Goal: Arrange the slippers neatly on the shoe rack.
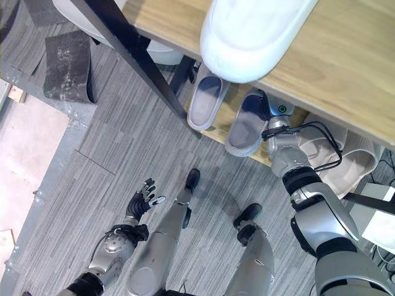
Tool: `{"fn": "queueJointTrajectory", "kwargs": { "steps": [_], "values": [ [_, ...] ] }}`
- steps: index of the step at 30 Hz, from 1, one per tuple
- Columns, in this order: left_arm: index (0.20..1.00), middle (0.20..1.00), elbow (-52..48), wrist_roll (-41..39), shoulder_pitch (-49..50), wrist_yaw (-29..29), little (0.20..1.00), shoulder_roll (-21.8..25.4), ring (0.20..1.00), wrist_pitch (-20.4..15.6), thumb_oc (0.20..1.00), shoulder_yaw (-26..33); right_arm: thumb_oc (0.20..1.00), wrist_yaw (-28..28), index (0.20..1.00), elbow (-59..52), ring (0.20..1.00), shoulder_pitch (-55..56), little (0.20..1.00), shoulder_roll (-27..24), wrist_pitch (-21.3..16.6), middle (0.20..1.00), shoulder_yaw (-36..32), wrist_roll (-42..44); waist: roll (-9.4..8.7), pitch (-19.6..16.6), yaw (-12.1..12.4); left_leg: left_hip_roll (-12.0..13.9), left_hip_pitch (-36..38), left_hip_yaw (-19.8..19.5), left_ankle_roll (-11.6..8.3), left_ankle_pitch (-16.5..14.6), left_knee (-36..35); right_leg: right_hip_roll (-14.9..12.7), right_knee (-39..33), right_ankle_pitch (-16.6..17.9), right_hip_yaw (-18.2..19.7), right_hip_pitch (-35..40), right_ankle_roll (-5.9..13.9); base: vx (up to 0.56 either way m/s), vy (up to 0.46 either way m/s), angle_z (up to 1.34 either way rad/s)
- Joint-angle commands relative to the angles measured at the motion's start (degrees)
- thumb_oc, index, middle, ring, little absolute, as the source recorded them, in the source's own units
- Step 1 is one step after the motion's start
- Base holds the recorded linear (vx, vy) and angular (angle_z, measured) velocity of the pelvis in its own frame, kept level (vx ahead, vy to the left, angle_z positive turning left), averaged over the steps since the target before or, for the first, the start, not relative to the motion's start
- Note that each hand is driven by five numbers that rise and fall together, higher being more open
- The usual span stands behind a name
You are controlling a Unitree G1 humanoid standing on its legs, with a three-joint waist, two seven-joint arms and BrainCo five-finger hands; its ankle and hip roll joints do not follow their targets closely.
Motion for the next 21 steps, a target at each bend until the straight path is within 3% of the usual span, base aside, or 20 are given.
{"fn": "queueJointTrajectory", "kwargs": {
  "steps": [1,10,11,12,21],
  "values": [
    [1.0,1.0,-2.6,-2.1,0.0,0.8,1.0,-0.1,1.0,-2.4,1.0,-1.7,0.2,-1.5,0.2,1.5,0.2,-5.9,0.2,-1.9,0.1,0.2,4.5,1.6,0.66,-1.1,0.3,-1.3,-3.5,0.5,0.11,-11.7,12.0,1.3,1.1,-2.0,3.5,-3.2,2.47,0.05,0.054,0.09],
    [1.0,1.0,-4.3,-3.3,-0.5,1.2,1.0,0.5,1.0,-3.0,1.0,-3.0,0.2,-1.7,0.2,16.8,0.2,-12.6,0.2,0.4,2.4,0.2,9.7,1.5,2.03,-1.3,1.1,-2.8,-7.9,0.5,0.75,-13.0,16.3,-0.3,6.7,-4.1,5.2,-8.2,2.13,0.02,0.03,0.04],
    [1.0,1.0,-4.3,-3.3,-0.5,1.2,1.0,0.5,1.0,-3.0,1.0,-3.0,0.514,-1.7,0.514,16.8,0.514,-12.6,0.514,0.4,2.4,0.514,9.7,1.5,2.02,-1.3,1.1,-2.8,-7.9,0.5,0.76,-13.1,16.4,-0.3,6.7,-4.1,5.3,-8.2,2.14,0.01,0.018,0.05],
    [1.0,1.0,-4.2,-3.5,-0.3,1.0,1.0,0.4,1.0,-2.9,1.0,-3.1,1.0,-0.7,1.0,19.6,1.0,-13.4,1.0,0.6,3.2,1.0,9.8,1.6,2.08,-1.3,1.2,-2.9,-8.0,0.5,0.75,-13.2,16.5,-0.4,6.9,-4.2,5.2,-8.2,2.11,0.0,0.0,0.0],
    [1.0,1.0,-3.2,-3.6,-1.0,1.4,1.0,0.3,1.0,-1.9,1.0,-2.0,1.0,1.3,1.0,21.7,1.0,-16.3,1.0,3.1,3.2,1.0,6.3,7.5,1.42,-1.3,0.4,-2.9,-4.2,0.4,0.89,-13.9,15.9,0.2,6.2,-4.3,6.0,-5.0,1.97,0.01,-0.003,0.04]
  ]
}}
